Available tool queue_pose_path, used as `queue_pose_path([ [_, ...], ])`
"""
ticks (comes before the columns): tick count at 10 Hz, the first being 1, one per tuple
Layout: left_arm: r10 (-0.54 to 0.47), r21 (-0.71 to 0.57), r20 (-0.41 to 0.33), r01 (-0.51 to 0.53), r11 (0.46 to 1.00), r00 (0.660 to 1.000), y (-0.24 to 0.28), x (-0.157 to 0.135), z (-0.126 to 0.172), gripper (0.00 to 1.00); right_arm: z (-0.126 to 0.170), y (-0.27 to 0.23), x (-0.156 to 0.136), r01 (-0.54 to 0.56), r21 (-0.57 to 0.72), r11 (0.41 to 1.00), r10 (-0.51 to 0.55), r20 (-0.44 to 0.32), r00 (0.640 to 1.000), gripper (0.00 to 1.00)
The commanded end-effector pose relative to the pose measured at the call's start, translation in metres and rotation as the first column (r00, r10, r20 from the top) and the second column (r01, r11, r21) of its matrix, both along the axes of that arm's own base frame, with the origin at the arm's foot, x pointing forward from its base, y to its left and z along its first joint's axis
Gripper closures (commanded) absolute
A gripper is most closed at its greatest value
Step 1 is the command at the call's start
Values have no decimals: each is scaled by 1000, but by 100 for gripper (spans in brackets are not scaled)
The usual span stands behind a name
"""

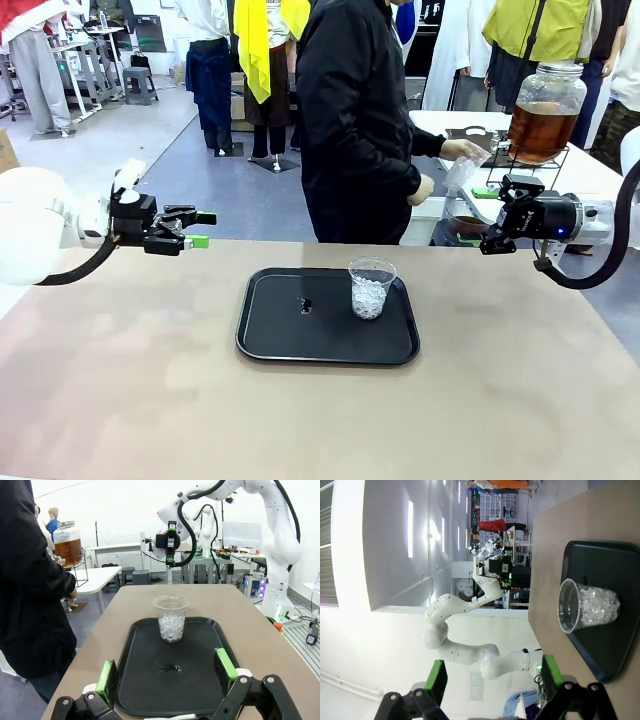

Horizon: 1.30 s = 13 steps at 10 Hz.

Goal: Pour the drink into the iced cup.
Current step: Pick up the iced cup indicated by the human and present it to them.

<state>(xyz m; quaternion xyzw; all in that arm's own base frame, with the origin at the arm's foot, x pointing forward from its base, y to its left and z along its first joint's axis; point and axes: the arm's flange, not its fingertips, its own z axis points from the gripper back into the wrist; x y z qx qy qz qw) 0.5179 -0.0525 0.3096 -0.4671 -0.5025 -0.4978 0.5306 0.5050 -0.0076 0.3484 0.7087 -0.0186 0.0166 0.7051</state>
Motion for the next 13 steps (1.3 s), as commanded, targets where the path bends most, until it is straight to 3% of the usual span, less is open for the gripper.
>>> queue_pose_path([
  [1, 10, -6, 4, -10, 1000, 1000, -2, 1, 3, 0, 2, 1, 0, 3, -3, 1000, -3, 4, 1000, 0],
  [13, 10, -6, 4, -10, 1000, 1000, -2, 1, 3, 0, 2, 1, 0, 3, -3, 1000, -3, 4, 1000, 0],
])
